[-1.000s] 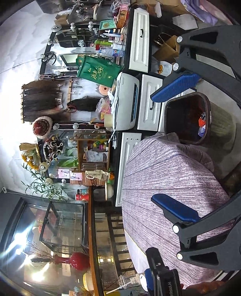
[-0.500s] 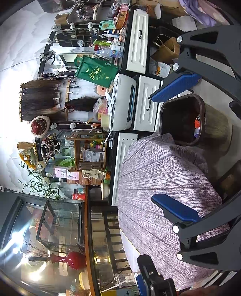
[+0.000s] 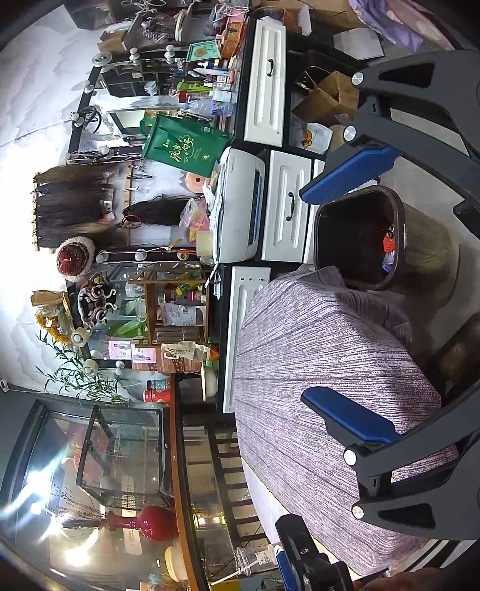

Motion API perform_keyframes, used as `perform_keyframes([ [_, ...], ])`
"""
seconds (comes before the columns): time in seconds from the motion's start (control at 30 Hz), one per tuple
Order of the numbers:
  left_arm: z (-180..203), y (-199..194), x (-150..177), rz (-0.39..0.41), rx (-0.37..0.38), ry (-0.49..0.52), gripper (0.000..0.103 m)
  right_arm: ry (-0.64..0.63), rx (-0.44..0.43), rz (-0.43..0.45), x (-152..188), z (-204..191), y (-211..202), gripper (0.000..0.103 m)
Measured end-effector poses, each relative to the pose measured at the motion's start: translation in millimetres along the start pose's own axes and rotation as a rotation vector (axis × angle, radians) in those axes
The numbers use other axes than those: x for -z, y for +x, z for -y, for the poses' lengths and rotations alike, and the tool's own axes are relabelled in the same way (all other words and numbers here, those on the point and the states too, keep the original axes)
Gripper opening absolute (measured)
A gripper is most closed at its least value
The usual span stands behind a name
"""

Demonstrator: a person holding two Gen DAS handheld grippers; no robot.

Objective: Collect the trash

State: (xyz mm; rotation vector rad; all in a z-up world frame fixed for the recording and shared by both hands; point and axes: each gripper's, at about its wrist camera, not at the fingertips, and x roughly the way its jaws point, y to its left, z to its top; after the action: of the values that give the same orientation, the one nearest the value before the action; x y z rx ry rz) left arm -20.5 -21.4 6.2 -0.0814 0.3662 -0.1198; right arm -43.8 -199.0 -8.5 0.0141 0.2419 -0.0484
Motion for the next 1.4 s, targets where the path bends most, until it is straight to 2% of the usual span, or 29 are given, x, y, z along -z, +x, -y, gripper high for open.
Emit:
perform_keyframes([
  [1.4, 4.8, 2.6, 5.5, -0.017, 0.000, 0.014, 0.097, 0.016, 0.002, -0.030, 2.8, 4.4, 6.1, 0.097],
])
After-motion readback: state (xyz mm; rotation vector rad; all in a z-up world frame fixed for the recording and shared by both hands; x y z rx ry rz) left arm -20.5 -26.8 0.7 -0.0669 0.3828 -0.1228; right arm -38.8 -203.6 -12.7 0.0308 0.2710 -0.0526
